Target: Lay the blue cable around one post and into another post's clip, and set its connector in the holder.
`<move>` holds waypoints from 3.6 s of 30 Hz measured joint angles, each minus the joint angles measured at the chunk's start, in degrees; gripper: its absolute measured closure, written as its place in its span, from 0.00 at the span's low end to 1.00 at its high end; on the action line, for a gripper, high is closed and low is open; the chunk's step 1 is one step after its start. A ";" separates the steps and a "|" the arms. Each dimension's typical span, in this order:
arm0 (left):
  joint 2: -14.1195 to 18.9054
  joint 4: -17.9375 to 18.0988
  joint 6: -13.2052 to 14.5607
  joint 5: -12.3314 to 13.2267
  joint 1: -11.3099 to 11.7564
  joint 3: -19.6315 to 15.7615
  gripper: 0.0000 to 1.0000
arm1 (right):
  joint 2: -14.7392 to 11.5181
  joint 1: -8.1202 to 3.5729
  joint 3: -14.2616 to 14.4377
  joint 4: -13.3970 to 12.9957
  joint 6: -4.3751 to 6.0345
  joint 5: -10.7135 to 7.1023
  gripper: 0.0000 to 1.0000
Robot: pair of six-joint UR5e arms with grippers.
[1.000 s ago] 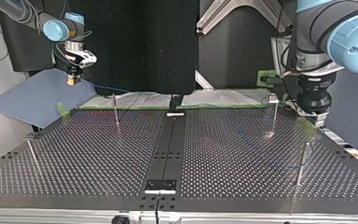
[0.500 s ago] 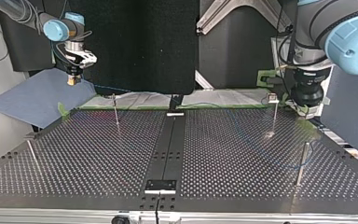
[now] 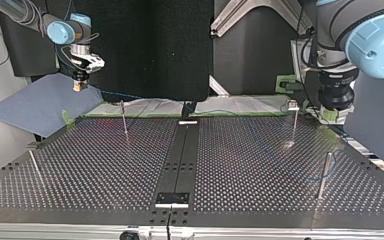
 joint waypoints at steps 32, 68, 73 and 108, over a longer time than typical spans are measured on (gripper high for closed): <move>0.02 0.94 0.02 0.28 -0.98 -0.08 0.00 | 0.00 0.12 0.00 0.00 0.00 0.00 1.00; -11.22 18.30 -3.28 11.20 -13.51 -13.64 0.00 | 0.00 0.54 0.03 0.46 -0.46 0.35 1.00; -13.89 21.00 -4.60 12.59 -16.19 -13.68 0.00 | -0.02 0.76 0.01 0.46 -0.74 0.35 1.00; -31.65 38.76 -6.23 14.77 -33.95 -0.52 0.00 | -0.06 1.43 -0.02 0.20 -0.97 0.37 1.00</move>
